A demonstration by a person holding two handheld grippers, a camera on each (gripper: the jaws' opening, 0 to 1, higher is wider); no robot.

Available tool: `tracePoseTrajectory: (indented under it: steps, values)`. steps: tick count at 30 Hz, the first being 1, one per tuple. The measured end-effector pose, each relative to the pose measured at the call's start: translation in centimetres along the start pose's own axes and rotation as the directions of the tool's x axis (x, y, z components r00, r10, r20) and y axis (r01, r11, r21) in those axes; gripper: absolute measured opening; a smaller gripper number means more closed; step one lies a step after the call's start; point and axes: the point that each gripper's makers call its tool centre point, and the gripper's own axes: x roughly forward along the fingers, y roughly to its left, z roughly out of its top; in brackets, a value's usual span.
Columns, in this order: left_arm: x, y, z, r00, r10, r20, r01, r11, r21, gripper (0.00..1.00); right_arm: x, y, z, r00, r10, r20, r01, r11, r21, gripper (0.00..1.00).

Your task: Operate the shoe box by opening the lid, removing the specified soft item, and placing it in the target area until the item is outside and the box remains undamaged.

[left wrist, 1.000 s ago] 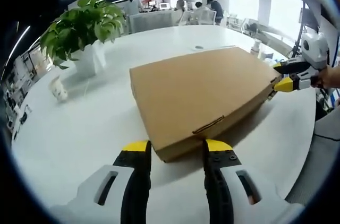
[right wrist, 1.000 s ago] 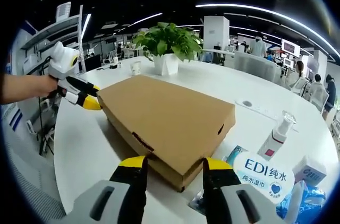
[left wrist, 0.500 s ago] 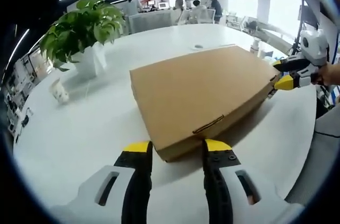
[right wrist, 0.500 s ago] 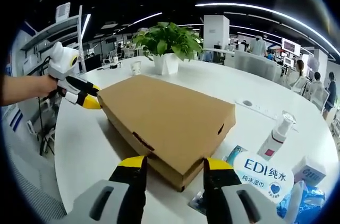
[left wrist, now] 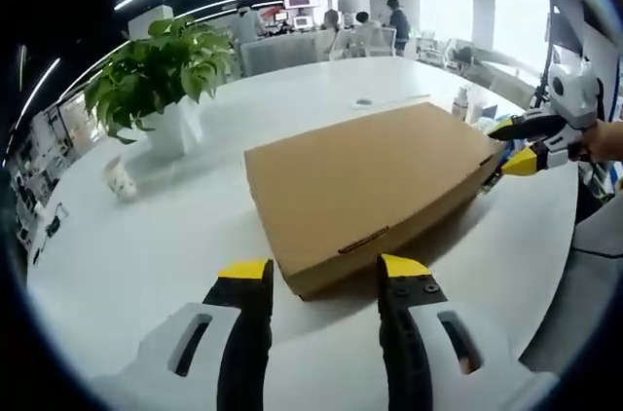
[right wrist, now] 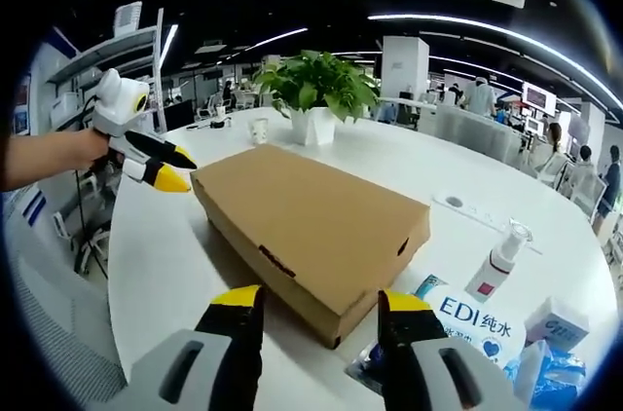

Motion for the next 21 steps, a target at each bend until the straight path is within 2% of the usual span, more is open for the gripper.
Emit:
tracePoseTrajectory:
  steps: [6, 12, 21]
  values:
    - [-1.8, -1.4, 1.2, 0.998, -0.008, 0.058, 0.008, 1.000, 0.006, 0.46, -1.5, 0.0, 0.6, 1.000, 0.002, 0.024, -0.002, 1.000, 0.001, 0.53]
    - [-3.4, -3.1, 1.0, 0.997, -0.036, 0.073, 0.034, 0.999, 0.035, 0.55, -3.7, -0.7, 0.9, 0.998, -0.033, 0.060, 0.032, 0.999, 0.012, 0.61]
    - [-5.2, -5.2, 1.2, 0.988, -0.079, 0.134, 0.076, 0.997, 0.023, 0.64, -7.5, -2.0, -0.4, 0.994, -0.092, 0.065, 0.090, 0.995, 0.032, 0.69]
